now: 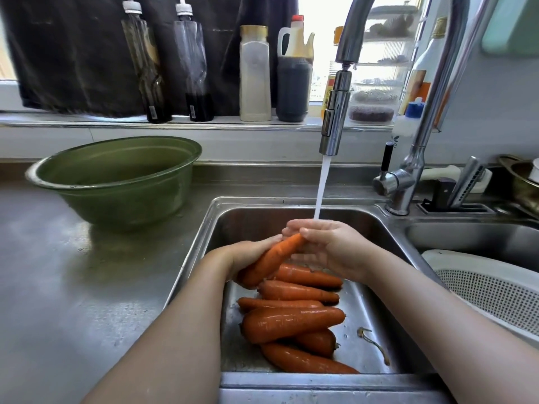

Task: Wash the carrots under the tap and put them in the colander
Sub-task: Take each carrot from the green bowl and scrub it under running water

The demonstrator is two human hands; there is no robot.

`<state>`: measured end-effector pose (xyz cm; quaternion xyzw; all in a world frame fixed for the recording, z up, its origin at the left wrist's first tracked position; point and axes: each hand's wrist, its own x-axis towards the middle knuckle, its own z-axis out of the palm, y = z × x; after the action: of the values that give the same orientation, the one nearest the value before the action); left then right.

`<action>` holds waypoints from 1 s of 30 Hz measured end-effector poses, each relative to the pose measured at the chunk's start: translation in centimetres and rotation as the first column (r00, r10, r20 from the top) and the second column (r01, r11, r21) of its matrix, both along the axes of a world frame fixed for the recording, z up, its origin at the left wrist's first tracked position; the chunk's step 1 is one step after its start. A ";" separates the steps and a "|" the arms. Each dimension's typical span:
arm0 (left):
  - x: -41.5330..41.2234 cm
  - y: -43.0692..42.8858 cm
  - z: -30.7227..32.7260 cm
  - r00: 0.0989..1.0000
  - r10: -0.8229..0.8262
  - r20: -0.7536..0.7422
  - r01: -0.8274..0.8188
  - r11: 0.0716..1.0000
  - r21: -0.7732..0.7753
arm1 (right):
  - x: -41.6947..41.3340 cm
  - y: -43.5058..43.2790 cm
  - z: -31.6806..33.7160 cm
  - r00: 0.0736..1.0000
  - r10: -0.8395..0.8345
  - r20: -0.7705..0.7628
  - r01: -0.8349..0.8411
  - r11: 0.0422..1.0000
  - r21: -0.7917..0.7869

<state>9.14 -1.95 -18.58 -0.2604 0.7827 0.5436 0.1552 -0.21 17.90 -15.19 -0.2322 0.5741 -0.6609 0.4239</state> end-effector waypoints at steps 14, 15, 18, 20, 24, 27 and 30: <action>-1.9 0.2 0.3 0.962 0.157 -0.222 -0.231 0.902 -0.365 | -0.9 0.4 0.9 0.990 -0.016 -0.138 0.037 0.988 0.152; -1.9 0.2 0.4 0.959 0.153 -0.236 -0.238 0.890 -0.390 | -0.9 0.6 1.0 0.992 -0.002 -0.127 0.021 0.989 0.144; -1.8 0.5 0.7 0.954 0.114 -0.276 -0.229 0.873 -0.430 | -0.9 0.9 0.9 0.989 -0.002 -0.146 0.022 0.991 0.132; -1.8 0.6 0.7 0.952 0.104 -0.288 -0.225 0.874 -0.430 | -0.6 0.8 0.7 0.972 -0.065 -0.224 0.098 0.985 0.139; -1.8 0.8 1.0 0.943 0.080 -0.324 -0.232 0.855 -0.464 | 0.2 0.1 0.7 0.919 -0.246 -0.309 0.290 0.951 0.104; -1.9 0.6 1.1 0.936 0.107 -0.335 -0.265 0.840 -0.474 | 0.3 -0.1 0.7 0.908 -0.265 -0.324 0.318 0.940 0.122; -1.7 0.2 1.1 0.936 0.116 -0.332 -0.278 0.824 -0.495 | -0.2 0.6 1.1 0.970 -0.083 -0.228 0.119 0.982 0.148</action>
<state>7.40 -1.75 -17.46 -0.2918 0.8852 0.3493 -0.0962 -0.39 18.50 -14.09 -0.2398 0.6799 -0.6035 0.3406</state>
